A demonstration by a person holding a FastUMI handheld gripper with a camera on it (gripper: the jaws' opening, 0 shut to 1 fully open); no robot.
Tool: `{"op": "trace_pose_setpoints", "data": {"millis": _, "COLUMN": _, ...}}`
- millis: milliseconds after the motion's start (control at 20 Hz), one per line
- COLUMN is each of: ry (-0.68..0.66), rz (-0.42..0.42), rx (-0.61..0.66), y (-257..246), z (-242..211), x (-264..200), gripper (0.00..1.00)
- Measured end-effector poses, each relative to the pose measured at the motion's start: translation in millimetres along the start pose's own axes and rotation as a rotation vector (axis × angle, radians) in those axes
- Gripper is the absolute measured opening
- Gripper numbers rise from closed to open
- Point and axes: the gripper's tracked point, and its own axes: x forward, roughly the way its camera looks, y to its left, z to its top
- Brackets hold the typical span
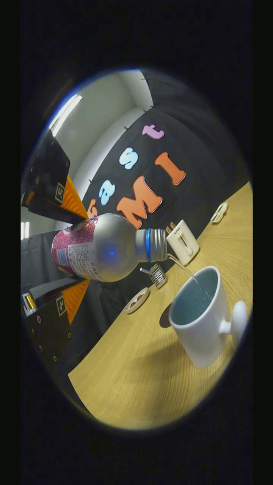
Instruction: Take the bottle from table, then pour the juice into the cup, finally place the bottle on the coaster
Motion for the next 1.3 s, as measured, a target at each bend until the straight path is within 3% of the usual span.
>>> {"op": "trace_pose_setpoints", "data": {"millis": 800, "ry": 0.004, "rz": 0.044, "rx": 0.030, "y": 7.7, "z": -1.2, "x": -11.5, "gripper": 0.72}}
{"op": "trace_pose_setpoints", "data": {"millis": 1300, "ry": -0.070, "rz": -0.126, "rx": -0.230, "y": -30.7, "z": 27.3, "x": -13.1, "gripper": 0.72}}
